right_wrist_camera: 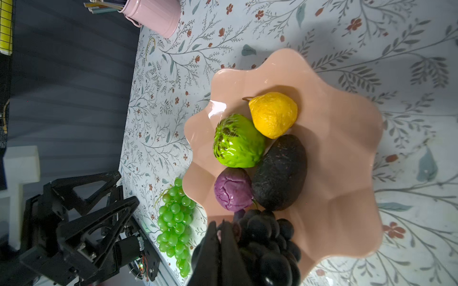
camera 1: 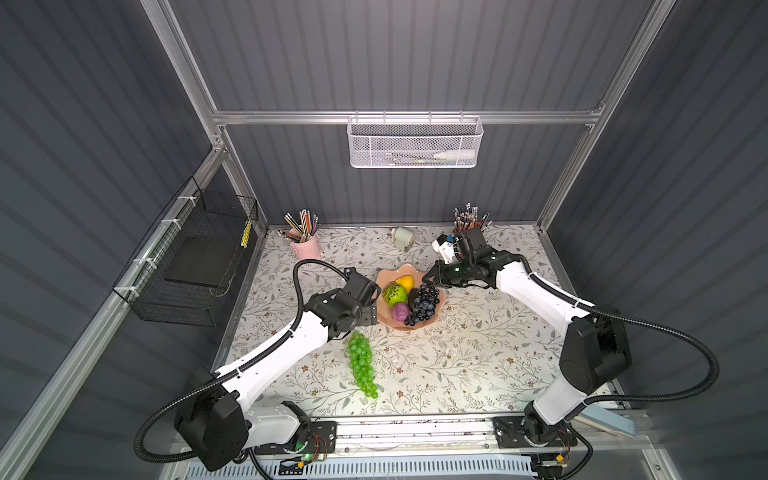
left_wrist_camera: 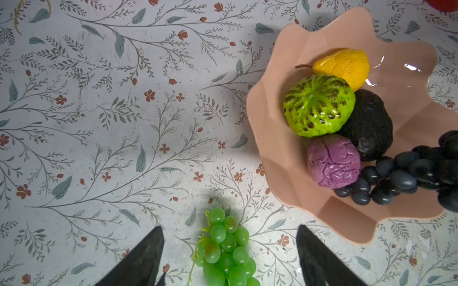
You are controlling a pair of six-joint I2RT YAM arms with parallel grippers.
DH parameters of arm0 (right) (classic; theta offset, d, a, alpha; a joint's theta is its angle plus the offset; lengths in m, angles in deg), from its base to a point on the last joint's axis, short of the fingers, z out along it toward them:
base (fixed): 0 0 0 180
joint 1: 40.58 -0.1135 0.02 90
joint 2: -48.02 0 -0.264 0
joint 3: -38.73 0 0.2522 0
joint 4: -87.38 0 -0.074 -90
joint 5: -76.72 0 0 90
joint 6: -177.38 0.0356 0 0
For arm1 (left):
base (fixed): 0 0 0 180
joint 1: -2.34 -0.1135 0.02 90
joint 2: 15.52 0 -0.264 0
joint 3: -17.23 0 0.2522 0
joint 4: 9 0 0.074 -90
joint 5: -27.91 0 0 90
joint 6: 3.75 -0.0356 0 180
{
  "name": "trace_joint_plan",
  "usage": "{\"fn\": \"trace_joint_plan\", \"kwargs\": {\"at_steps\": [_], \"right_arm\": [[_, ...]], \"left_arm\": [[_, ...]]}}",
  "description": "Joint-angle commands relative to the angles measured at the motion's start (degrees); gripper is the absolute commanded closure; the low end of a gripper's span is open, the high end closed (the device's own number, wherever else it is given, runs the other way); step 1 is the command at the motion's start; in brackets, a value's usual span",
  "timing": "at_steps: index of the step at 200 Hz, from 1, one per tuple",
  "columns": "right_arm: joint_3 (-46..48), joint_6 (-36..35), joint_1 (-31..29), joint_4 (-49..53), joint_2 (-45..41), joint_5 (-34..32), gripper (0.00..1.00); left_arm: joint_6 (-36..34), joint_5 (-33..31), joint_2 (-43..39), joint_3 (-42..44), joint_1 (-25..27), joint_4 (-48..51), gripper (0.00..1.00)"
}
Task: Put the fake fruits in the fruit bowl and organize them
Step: 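Lower the dark grapes into the bowl beside the avocado with the right gripper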
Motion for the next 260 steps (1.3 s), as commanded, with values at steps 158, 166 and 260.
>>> {"fn": "trace_joint_plan", "kwargs": {"at_steps": [158,166,260], "right_arm": [[-17.7,-11.06,2.05,5.52,18.82,-3.43,1.0],[-18.46,-11.21,2.02,5.8,19.65,-2.99,0.98],[-26.05,-13.8,1.84,9.02,27.01,-0.8,0.86]], "left_arm": [[0.3,2.02,3.63,-1.77,-0.06,0.35,0.13],[0.29,2.07,3.59,-1.56,-0.06,0.35,0.13],[0.8,2.84,2.39,-0.67,-0.06,2.11,0.08]]}}
